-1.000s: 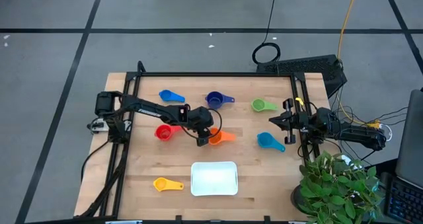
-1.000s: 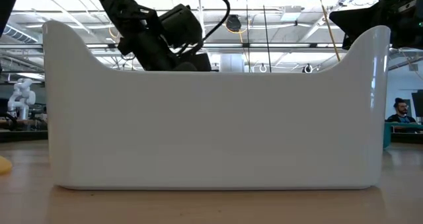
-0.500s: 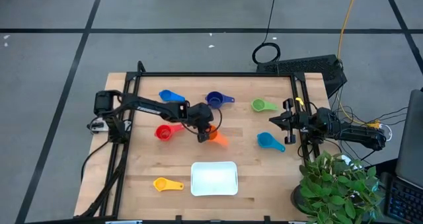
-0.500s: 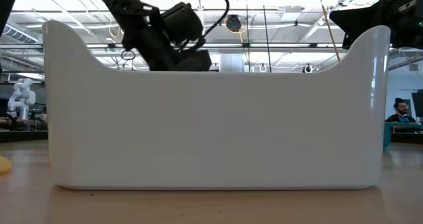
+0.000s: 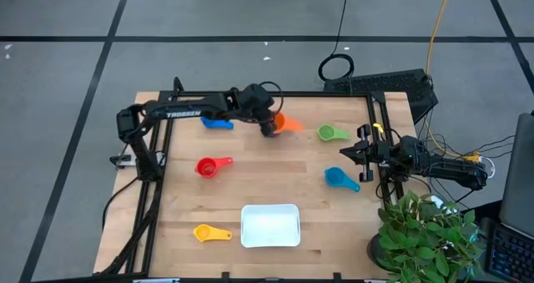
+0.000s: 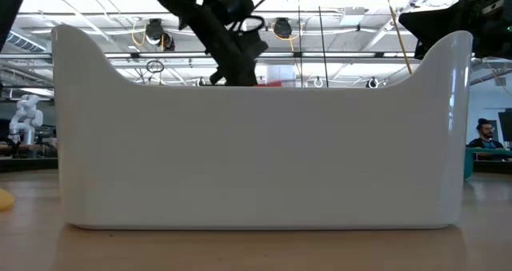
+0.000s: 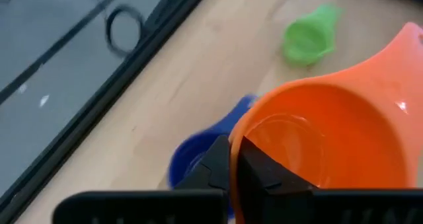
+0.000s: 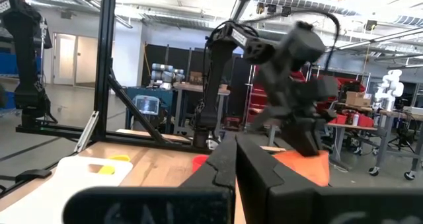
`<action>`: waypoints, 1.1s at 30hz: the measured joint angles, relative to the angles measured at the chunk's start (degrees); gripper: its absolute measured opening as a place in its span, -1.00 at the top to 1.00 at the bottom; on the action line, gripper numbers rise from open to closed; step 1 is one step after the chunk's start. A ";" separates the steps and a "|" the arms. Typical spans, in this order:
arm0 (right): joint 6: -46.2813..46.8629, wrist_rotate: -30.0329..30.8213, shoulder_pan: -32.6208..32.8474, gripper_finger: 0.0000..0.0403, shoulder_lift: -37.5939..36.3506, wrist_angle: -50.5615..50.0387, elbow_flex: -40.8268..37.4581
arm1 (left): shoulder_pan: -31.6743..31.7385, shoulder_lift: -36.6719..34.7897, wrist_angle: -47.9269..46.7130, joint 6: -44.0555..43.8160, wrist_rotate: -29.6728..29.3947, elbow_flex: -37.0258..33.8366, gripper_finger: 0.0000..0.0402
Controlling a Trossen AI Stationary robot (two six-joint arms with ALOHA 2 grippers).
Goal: Nest measuring cups in basket
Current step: Stack the orange measuring cup on the purple measuring cup
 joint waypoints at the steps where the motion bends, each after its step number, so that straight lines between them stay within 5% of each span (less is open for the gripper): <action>1: 0.00 0.00 0.00 1.00 0.00 -0.01 -0.02 | 0.61 0.76 -0.15 -0.41 0.00 0.57 0.96; 26: 0.00 0.01 0.00 1.00 0.04 0.01 -0.01 | 5.44 10.39 1.49 -2.15 2.52 0.61 0.94; 33: 0.00 0.00 0.00 1.00 0.04 -0.02 -0.01 | 5.42 10.19 0.63 -1.09 2.50 0.61 0.60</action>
